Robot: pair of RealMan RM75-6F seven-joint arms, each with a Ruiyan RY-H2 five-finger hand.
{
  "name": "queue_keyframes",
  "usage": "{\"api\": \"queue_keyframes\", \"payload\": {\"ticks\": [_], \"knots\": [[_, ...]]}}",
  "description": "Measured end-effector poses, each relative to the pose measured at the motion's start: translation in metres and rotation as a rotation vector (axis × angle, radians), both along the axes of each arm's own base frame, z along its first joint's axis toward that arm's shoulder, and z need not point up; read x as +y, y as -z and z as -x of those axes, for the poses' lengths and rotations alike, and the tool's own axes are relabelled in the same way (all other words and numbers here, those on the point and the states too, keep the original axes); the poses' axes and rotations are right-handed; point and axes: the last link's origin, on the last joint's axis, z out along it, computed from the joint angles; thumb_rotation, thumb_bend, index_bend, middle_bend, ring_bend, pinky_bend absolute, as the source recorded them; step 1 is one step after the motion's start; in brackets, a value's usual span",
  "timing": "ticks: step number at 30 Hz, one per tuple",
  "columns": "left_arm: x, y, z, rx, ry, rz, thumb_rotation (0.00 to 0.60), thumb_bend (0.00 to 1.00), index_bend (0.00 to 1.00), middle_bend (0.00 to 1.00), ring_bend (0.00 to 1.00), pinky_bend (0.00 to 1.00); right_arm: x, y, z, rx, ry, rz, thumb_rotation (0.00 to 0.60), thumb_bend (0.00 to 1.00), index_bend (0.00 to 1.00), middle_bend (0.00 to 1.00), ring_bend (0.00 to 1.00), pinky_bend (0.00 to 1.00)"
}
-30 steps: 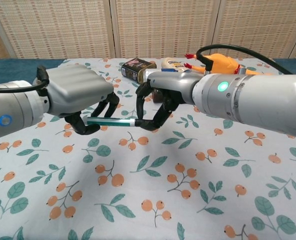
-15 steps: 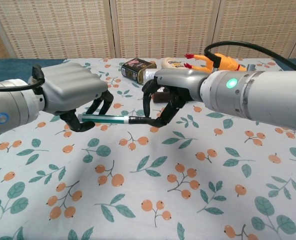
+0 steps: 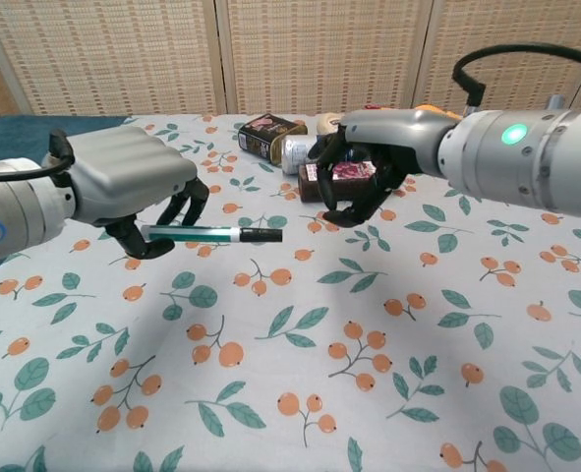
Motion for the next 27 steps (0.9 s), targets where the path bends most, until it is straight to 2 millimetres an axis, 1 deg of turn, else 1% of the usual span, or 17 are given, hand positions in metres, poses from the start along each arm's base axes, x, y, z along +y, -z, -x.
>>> {"api": "queue_keyframes", "payload": {"ticks": [1,2,4,7,11,12,15,19,23,27], "knots": [[0.000,0.002,0.002,-0.003,-0.006,0.005,0.600,0.39,0.67,0.81,0.95,1.00,0.001,-0.005,0.002,0.003,-0.011,0.007,0.600,0.28,0.00,0.00,0.00,0.05],[0.001,0.004,0.004,-0.004,-0.012,0.010,0.600,0.39,0.65,0.78,0.95,1.00,0.003,-0.012,0.005,0.007,-0.027,0.019,0.600,0.26,0.00,0.00,0.00,0.04],[0.002,0.010,0.010,0.000,-0.023,0.023,0.600,0.39,0.61,0.74,0.95,1.00,0.006,-0.024,0.010,0.008,-0.050,0.040,0.600,0.24,0.00,0.00,0.00,0.03],[0.002,0.021,0.015,-0.001,-0.035,0.045,0.600,0.39,0.54,0.69,0.95,1.00,0.013,-0.047,0.022,0.008,-0.074,0.081,0.600,0.24,0.00,0.00,0.00,0.03],[0.001,0.032,0.019,-0.004,-0.042,0.060,0.600,0.39,0.43,0.62,0.95,1.00,0.024,-0.078,0.048,0.020,-0.071,0.128,0.600,0.24,0.00,0.00,0.00,0.02],[0.002,0.035,0.021,-0.003,-0.045,0.062,0.600,0.39,0.42,0.60,0.95,1.00,0.026,-0.082,0.054,0.021,-0.066,0.131,0.600,0.24,0.00,0.00,0.00,0.02],[0.005,0.043,0.024,0.002,-0.059,0.066,0.600,0.40,0.35,0.51,0.93,1.00,0.036,-0.088,0.071,0.018,-0.049,0.122,0.600,0.24,0.00,0.00,0.00,0.01],[0.008,0.051,0.029,0.006,-0.079,0.065,0.600,0.40,0.29,0.45,0.92,1.00,0.044,-0.089,0.084,0.027,-0.047,0.108,0.600,0.24,0.00,0.00,0.00,0.01],[0.010,0.052,0.034,0.003,-0.101,0.062,0.600,0.40,0.24,0.39,0.91,1.00,0.050,-0.091,0.095,0.032,-0.048,0.097,0.600,0.24,0.00,0.00,0.00,0.01],[0.011,0.047,0.035,-0.002,-0.091,0.046,0.600,0.40,0.18,0.30,0.89,1.00,0.055,-0.094,0.099,0.030,-0.054,0.098,0.600,0.24,0.00,0.00,0.00,0.01]]}}
